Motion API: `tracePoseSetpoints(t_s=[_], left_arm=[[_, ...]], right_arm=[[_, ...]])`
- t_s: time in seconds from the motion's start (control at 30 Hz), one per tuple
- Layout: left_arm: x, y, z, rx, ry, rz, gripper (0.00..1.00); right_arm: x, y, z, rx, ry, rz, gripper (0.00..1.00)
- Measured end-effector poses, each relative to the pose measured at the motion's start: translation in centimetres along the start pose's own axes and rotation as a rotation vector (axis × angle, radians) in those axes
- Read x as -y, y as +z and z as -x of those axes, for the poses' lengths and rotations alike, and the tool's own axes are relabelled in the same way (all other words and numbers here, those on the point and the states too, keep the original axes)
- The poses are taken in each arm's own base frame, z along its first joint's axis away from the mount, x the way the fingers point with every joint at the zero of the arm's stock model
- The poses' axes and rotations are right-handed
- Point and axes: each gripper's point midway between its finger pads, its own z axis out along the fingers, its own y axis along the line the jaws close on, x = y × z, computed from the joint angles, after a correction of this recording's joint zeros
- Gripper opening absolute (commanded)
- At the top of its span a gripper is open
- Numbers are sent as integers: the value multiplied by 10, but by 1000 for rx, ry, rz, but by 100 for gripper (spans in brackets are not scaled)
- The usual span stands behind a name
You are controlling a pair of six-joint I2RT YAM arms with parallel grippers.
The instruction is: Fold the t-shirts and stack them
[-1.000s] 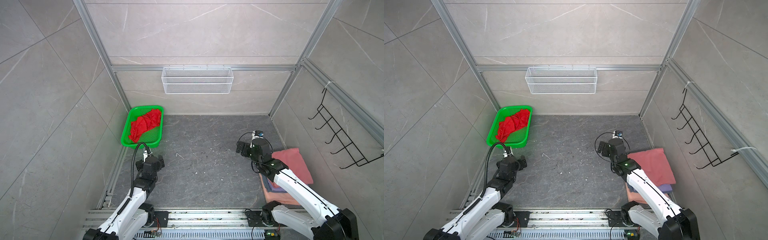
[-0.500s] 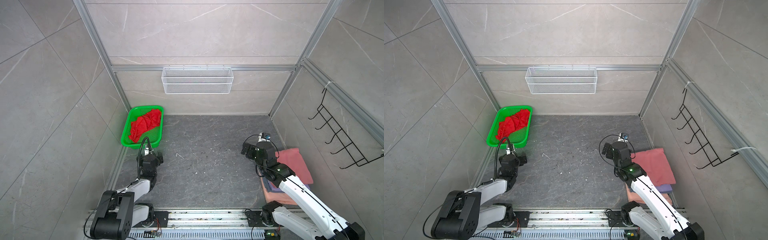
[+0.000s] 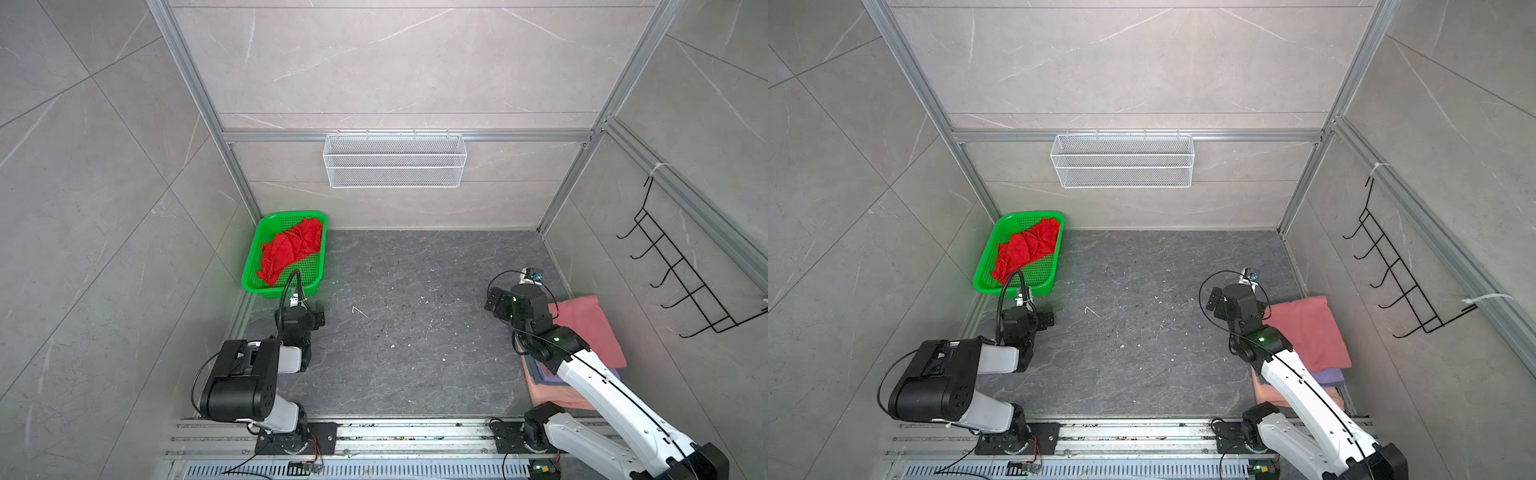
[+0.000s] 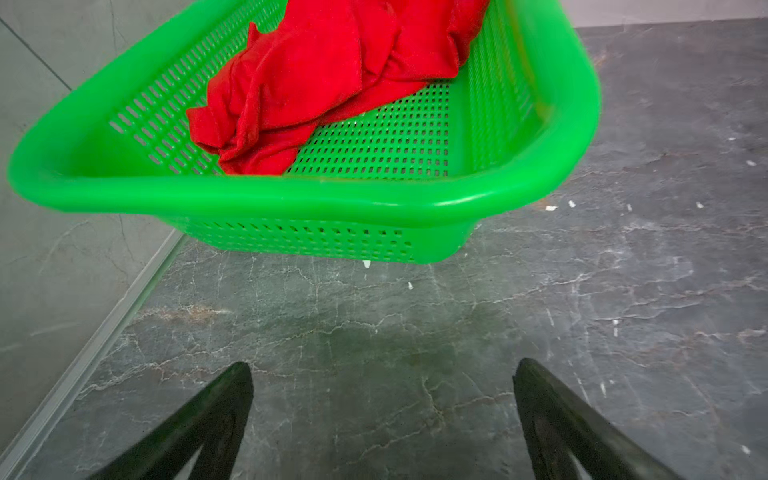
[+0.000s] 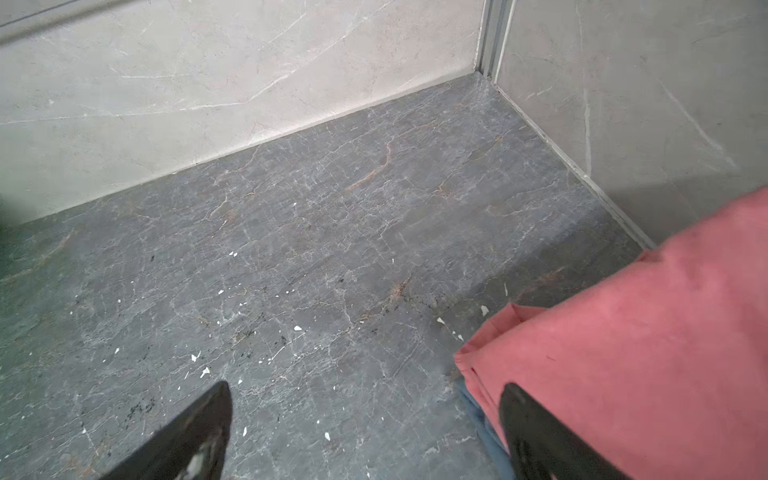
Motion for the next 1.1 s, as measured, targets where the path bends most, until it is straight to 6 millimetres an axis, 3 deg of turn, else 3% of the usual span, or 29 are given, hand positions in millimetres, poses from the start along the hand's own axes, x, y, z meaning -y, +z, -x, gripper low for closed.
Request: tracePoseSetpoints(t_s=[0.3,0.5,0.73,0.93,1.1], left_arm=[[-8,6,9,7,-64,-10,100],[-7,6,8,5,-69,-16,100],[-7,6,8,4,-69,-16,100],[-7,6,8,4,-69,-16,100],[-7,6,8,4,-69,-16,100]], right_arm=[[12,12,-4,1,-13,-98,100],[23,44,-21,-3,-126,-222,100],[44,69,-56,76,-219,-192,100],[43,82,-44,191,-227,-118,100],[56,101,-53,192,-214,-96,100]])
